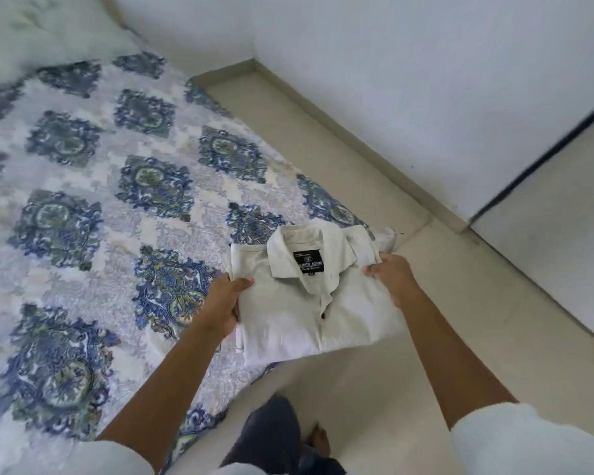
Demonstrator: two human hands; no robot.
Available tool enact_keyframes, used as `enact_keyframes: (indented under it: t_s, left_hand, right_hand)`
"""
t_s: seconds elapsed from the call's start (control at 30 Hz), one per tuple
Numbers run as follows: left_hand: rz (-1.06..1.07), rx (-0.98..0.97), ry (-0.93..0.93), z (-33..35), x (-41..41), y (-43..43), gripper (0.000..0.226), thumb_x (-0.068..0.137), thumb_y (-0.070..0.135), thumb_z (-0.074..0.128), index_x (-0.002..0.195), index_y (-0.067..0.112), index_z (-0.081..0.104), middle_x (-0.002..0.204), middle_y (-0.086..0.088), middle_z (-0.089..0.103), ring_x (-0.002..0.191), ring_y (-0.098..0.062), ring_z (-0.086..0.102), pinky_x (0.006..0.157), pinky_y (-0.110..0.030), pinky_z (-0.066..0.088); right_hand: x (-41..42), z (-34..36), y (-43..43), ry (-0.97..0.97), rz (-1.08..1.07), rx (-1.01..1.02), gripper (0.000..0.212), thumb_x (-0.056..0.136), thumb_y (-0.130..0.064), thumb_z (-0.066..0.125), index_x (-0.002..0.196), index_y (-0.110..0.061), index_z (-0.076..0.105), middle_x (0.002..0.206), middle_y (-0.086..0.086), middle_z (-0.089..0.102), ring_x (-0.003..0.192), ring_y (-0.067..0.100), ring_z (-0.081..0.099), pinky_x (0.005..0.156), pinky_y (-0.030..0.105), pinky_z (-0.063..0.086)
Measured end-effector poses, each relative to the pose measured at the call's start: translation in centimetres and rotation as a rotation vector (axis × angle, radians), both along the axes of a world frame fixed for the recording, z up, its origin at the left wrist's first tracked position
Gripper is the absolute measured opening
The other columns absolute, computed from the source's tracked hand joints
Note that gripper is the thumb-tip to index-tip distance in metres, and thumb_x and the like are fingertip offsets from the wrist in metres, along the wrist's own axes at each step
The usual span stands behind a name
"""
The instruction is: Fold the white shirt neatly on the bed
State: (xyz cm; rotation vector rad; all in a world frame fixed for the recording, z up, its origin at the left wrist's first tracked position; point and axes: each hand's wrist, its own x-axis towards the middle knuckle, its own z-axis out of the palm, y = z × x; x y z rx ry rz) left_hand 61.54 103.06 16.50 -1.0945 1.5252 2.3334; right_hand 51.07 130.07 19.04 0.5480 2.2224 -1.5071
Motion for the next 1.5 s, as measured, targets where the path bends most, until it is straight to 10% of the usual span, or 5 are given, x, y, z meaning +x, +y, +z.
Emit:
enact_keyframes:
  t_s: [0.17,0.4,0.8,1.17,1.5]
  left_hand:
    - [0.11,0.069,-0.036,-3.7,-4.6,1.3,0.035,0.083,-0.009,0.05,0.118,-0.01,0.047,0.099,-0.024,0.06,0.083,-0.033,0.061,0.068,-0.041,0.055]
    - [0.288,0.134,-0.107,-9.0,-11.7,3.6,0.027,0.084,-0.014,0.047,0.099,0.008,0.053,0.089,-0.014,0.064,0.078,-0.028,0.062,0.06,-0.036,0.057]
    - [0.344,0.032,-0.272,-20.3,-21.4,6.7,0.025,0.09,-0.003,0.047,0.097,0.019,0.055,0.1,-0.01,0.064,0.097,-0.032,0.06,0.091,-0.055,0.048]
    - [0.146,0.119,-0.437,-23.2,-16.9,11.9,0.034,0.079,0.002,0.069,0.109,0.01,0.055,0.1,-0.009,0.064,0.087,-0.027,0.062,0.076,-0.042,0.053]
    - [0.194,-0.082,-0.573,-24.3,-16.3,14.5,0.028,0.081,-0.004,0.064,0.107,0.0,0.054,0.097,-0.015,0.059,0.088,-0.03,0.058,0.067,-0.035,0.051]
  right_hand:
    - [-8.6,-3.2,-1.4,-0.014,0.182,0.169,0.039,0.077,0.003,0.063,0.057,-0.017,0.036,0.06,-0.001,0.037,0.055,0.013,0.035,0.05,0.026,0.023]
    - [-19.3,-9.2,-2.4,-0.004,0.365,0.353,0.036,0.079,-0.002,0.062,0.055,-0.015,0.039,0.058,0.002,0.039,0.059,0.018,0.038,0.053,0.028,0.024]
    - [-33.1,-21.9,-1.2,-0.046,0.551,0.433,0.028,0.079,-0.007,0.065,0.066,-0.011,0.041,0.064,0.007,0.034,0.06,0.017,0.032,0.053,0.029,0.02]
    - [-32.7,-24.0,5.0,-0.581,0.641,0.283,0.051,0.071,-0.023,0.08,0.113,-0.006,0.058,0.104,0.01,0.066,0.098,0.029,0.061,0.09,0.043,0.05]
    - [-31.1,-25.4,5.7,-0.455,0.615,0.39,0.058,0.072,-0.009,0.078,0.123,0.001,0.053,0.122,0.013,0.059,0.111,0.034,0.057,0.098,0.046,0.046]
